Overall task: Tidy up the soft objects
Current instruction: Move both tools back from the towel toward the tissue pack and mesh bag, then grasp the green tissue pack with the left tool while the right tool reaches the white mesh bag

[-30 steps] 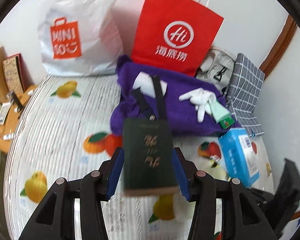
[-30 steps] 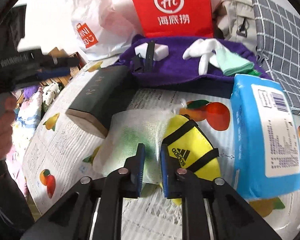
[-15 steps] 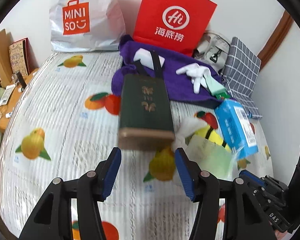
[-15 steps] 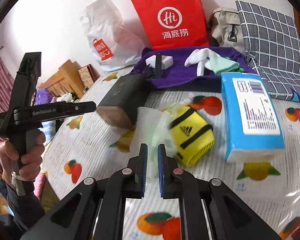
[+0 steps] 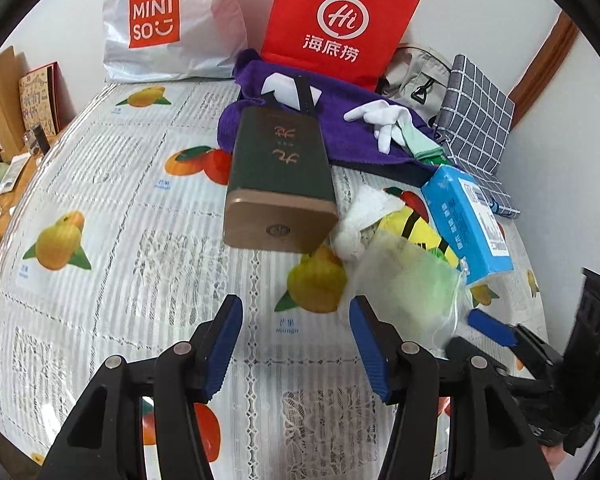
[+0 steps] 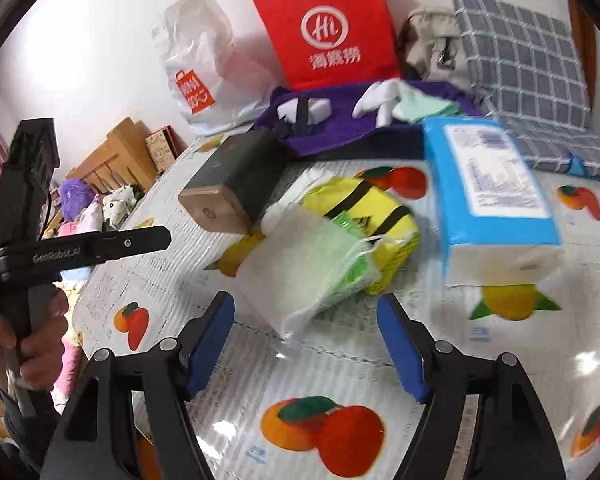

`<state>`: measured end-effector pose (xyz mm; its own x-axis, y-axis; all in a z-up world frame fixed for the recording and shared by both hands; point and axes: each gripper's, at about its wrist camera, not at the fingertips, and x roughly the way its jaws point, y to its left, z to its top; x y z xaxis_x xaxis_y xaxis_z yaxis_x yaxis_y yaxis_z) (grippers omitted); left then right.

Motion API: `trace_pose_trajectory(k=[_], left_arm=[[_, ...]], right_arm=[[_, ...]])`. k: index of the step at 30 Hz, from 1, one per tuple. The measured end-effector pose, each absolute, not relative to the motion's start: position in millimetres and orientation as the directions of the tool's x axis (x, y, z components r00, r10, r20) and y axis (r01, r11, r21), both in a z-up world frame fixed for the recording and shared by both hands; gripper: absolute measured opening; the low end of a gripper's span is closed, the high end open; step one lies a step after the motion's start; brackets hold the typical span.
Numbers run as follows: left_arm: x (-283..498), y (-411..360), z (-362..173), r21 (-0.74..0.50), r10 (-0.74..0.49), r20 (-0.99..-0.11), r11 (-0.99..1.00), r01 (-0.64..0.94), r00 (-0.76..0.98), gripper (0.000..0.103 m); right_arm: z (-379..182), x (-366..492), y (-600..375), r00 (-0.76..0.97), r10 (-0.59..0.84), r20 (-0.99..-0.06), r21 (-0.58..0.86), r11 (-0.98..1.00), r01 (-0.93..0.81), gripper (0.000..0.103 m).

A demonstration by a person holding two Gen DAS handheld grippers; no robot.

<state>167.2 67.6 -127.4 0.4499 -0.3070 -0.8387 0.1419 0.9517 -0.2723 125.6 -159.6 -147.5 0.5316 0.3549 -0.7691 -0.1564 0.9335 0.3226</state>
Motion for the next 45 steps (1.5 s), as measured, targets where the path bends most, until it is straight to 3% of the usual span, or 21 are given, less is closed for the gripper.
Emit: trace_pose_trajectory(k=[2,4,5,15,23,26,31,33,35,38,41,45], left_arm=[[165.2,69.4,-131.8,-0.276,-0.309,-0.842,0.951,0.139,0.442,0.054],[163.6,71.6,-135.5,-0.278,-0.31,-0.845,0.951,0.137,0.436,0.054],[163.0,72.5,-137.1,-0.278,-0.31,-0.846,0.951,0.135,0.434,0.054],[159.0,65.4,-143.0,-0.269,-0.302,-0.855,0.953,0.137,0.422,0.054],[161.7,23.7,-141.5,-0.245,-0.318,-0.86,0.943,0.224,0.399,0.054],[160.0,0.6,-140.6,-0.226,-0.328,-0.856,0.932,0.282,0.398,0.061],[160.8,-37.9,-146.9,-0.179,-0.328,-0.861,0.911,0.371,0.389,0.067],[163.0,-49.1,-150.7,-0.16,-0.321,-0.866,0.905,0.395,0.384,0.068],[164.9,-56.8,-153.7,-0.14,-0.311,-0.869,0.901,0.411,0.386,0.069],[170.4,-67.2,-161.5,-0.127,-0.304,-0.878,0.893,0.432,0.371,0.07],[176.4,-75.5,-170.3,-0.109,-0.287,-0.891,0.888,0.446,0.353,0.07],[182.1,-84.8,-178.2,-0.083,-0.268,-0.899,0.881,0.467,0.346,0.07]], right_arm=[[-157.1,129.6,-156.9,0.504,0.366,-0.782,0.342,0.929,-0.145,0.061],[-167.7,133.5,-155.7,0.469,0.404,-0.785,0.387,0.912,-0.139,0.015],[-170.9,133.7,-154.8,0.456,0.42,-0.785,0.4,0.905,-0.145,0.005],[-131.3,97.1,-162.4,0.547,0.445,-0.709,0.374,0.895,-0.244,0.003],[-135.1,59.1,-217.4,0.529,0.399,-0.749,0.36,0.915,-0.181,0.003],[-148.4,52.9,-243.8,0.501,0.389,-0.773,0.375,0.917,-0.133,0.004],[-171.6,50.3,-277.6,0.465,0.309,-0.83,0.325,0.945,-0.047,0.011],[-174.7,46.7,-285.4,0.468,0.294,-0.834,0.31,0.95,-0.044,0.028],[-173.0,41.6,-289.9,0.486,0.265,-0.833,0.277,0.96,-0.05,0.059],[-166.3,35.3,-294.4,0.539,0.192,-0.82,0.194,0.98,-0.053,0.077],[-164.8,39.4,-298.7,0.56,0.207,-0.802,0.213,0.976,-0.056,0.087],[-170.5,57.7,-283.8,0.557,0.212,-0.803,0.184,0.977,-0.107,0.087]])
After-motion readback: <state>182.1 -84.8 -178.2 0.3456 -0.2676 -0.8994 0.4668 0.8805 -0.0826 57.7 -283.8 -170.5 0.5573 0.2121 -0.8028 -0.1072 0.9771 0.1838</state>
